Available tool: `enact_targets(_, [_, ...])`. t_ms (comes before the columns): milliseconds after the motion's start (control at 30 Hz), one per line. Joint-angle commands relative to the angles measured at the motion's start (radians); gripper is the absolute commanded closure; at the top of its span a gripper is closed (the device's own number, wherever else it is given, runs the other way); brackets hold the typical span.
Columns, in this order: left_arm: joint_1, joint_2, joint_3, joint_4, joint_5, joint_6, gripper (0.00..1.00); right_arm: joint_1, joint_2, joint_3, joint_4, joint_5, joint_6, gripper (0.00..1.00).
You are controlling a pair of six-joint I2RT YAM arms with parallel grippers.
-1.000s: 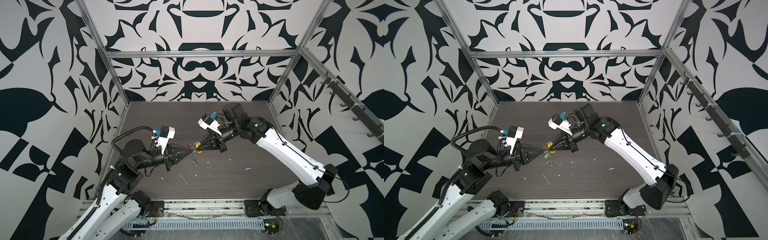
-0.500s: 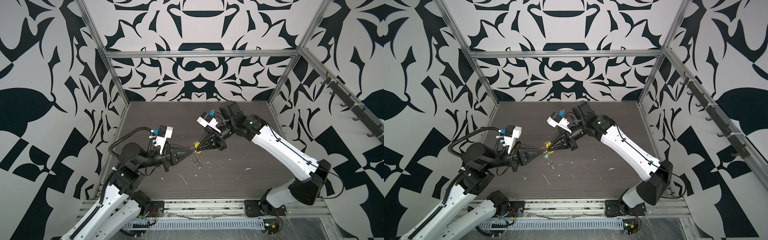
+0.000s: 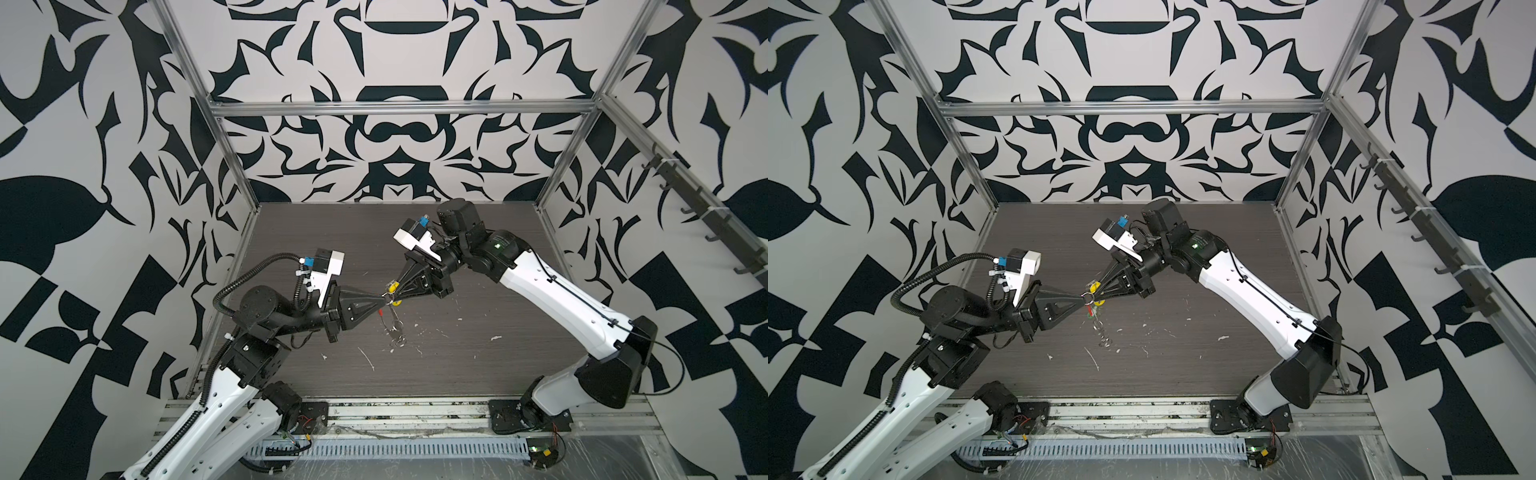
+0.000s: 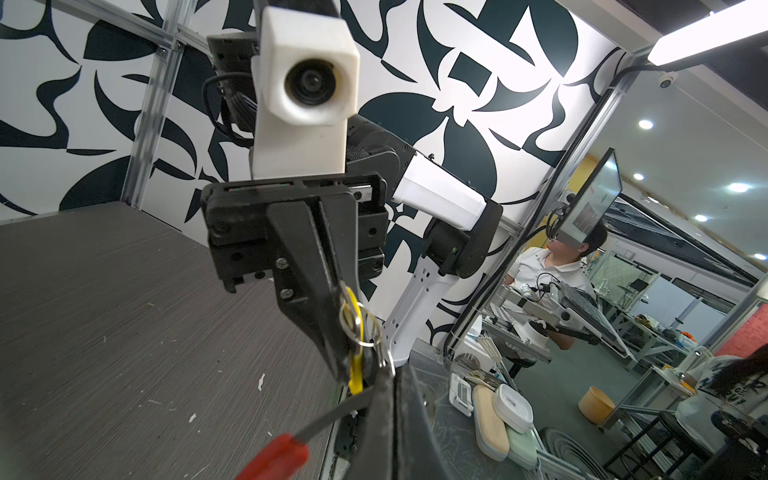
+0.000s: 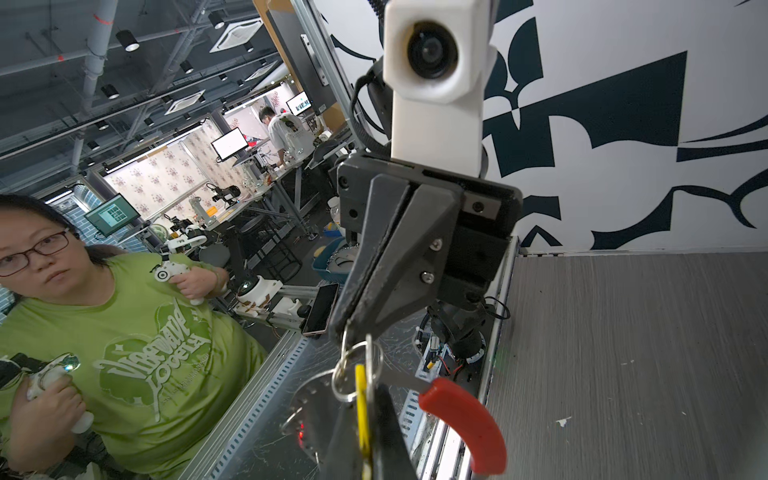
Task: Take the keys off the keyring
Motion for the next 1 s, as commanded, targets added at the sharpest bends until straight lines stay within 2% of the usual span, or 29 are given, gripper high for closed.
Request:
enact_targets(0, [-0.019,-0.016,0.001,0.011,0.152,0.030,1.00,-0.028,0.005,0.003,0.113,0.036,0.042,1.00])
enact_targets(233, [-0.019,-0.011,-0.005,0.105,0.176,-0.017,1.00,-0.027,0.017,-0.022,0.171,0.010,0.082,1.00])
enact_targets(533, [-0.020,-0.047,-0.015,0.188,0.148,-0.014,1.00,-0.001,0.022,-0.078,0.227,0.013,0.102,1.00])
enact_targets(700, [-0.019,-0.057,-0.032,0.303,0.143,-0.049,1.00,0.007,0.022,-0.101,0.261,0.009,0.109,1.00])
enact_targets(967, [-0.019,-0.067,-0.039,0.352,0.107,-0.052,1.00,0.032,0.023,-0.133,0.287,0.014,0.110,1.00])
